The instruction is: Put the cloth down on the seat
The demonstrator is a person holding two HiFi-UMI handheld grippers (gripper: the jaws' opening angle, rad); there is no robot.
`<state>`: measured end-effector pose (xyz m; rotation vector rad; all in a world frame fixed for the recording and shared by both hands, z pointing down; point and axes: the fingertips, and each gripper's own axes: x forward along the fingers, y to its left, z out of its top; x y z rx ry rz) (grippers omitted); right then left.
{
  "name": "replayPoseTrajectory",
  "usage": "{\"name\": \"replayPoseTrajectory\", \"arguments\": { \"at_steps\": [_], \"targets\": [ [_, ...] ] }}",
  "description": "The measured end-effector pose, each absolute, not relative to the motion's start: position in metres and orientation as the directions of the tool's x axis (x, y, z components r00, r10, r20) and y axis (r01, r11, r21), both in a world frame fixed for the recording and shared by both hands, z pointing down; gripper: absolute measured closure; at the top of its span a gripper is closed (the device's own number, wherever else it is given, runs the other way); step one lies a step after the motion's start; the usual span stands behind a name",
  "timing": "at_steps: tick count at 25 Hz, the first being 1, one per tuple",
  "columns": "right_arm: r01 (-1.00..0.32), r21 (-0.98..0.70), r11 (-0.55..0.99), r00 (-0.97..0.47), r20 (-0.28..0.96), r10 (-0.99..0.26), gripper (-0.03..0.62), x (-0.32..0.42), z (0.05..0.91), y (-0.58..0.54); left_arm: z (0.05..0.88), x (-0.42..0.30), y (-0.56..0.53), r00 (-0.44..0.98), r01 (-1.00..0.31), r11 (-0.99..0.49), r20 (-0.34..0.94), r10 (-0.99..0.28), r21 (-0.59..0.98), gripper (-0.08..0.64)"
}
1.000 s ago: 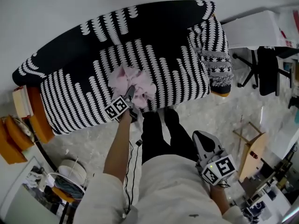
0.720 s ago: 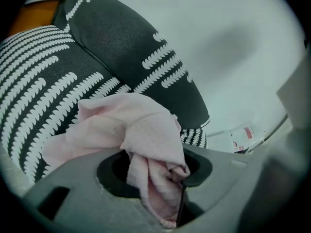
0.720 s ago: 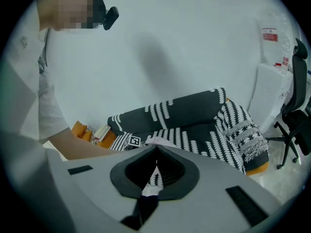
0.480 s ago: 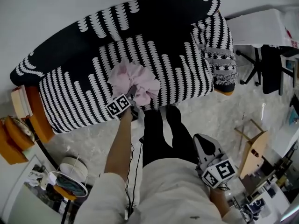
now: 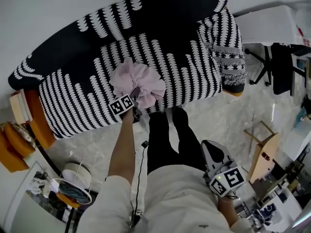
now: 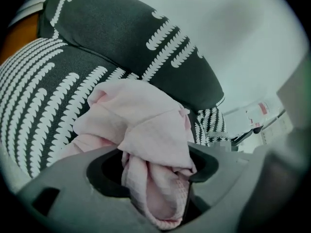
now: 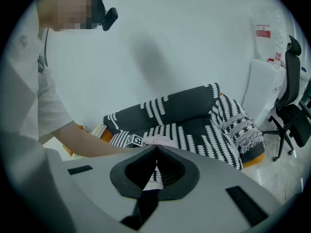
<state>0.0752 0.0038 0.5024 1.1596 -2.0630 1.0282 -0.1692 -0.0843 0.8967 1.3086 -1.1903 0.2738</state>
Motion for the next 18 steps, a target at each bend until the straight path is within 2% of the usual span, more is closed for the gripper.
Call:
{"name": "replayPoseTrajectory", "arguments": {
  "at_steps": [7,18],
  "targets": [
    [-0.881,-0.338,0.329,-0.463,0.757,-0.46,0.584,0.077,0.502,0.005,0.902,-0.18,-0.07,0.4,-0.79,0.325,0.838,-0.371,0.521,0.227],
    [-0.879,-0.323,0.352,-0.47,0.713,-0.519,0.584,0.072,0.481,-0.003,0.864,-0.177,-0.07,0.41,-0.749,0.331,0.794,-0.45,0.574,0.192]
  ]
}}
